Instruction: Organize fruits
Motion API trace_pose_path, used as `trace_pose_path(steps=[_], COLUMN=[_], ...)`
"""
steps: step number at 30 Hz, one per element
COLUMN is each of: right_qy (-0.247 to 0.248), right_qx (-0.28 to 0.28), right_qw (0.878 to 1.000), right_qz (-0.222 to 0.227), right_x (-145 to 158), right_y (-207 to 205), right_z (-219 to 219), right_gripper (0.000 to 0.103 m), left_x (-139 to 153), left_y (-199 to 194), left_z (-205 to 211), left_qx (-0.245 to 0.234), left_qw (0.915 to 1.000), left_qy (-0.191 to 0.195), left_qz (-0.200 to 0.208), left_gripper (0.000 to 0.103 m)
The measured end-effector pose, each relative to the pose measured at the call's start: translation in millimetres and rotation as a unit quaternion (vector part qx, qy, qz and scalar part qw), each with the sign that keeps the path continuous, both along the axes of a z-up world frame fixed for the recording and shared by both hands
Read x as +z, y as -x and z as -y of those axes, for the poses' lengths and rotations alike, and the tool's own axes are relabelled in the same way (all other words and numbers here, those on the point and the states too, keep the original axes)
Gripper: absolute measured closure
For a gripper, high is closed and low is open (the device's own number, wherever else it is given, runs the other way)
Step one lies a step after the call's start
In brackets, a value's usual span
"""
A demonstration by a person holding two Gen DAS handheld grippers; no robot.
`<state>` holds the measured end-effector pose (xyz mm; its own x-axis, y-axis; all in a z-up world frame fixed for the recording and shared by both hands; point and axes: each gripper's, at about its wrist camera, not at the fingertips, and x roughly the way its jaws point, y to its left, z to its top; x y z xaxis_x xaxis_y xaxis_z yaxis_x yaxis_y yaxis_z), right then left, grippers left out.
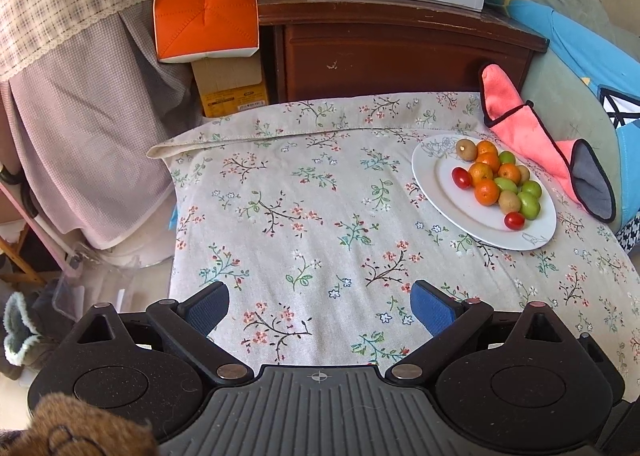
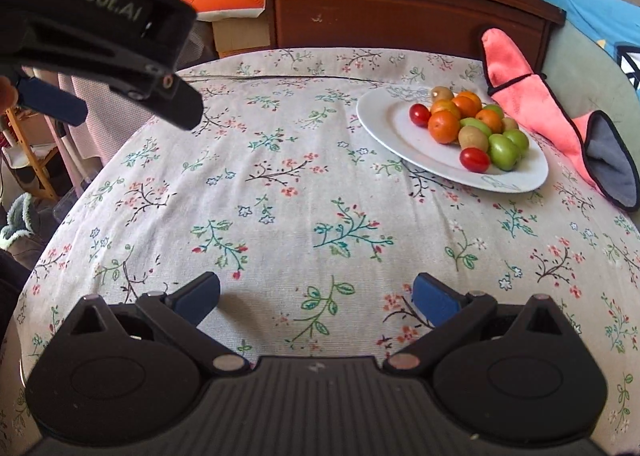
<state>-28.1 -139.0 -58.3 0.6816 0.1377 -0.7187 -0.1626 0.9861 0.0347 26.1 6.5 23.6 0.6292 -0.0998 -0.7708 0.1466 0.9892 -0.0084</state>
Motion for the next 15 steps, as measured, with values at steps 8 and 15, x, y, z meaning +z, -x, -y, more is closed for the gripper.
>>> trace_pose_path(steps=[8,15], right_qy=[0.008,0.002], right_qx=[0.039,0.057], right_qw=[0.999,0.997], right_qz=[0.029,0.061], right_x=[-6,-11], right_y=[-3,-14], right_z=[-15,-19], right_gripper=[0.001,0.001], left_x=[2,-2], left_y=[1,-1], left_z=[1,1], left_qx=[-0.001,0.003], left_qw=[1.0,1.0], left_qy=[0.005,-0.001], left_qz=[0.002,-0.004], left_gripper=[0.005,0.005])
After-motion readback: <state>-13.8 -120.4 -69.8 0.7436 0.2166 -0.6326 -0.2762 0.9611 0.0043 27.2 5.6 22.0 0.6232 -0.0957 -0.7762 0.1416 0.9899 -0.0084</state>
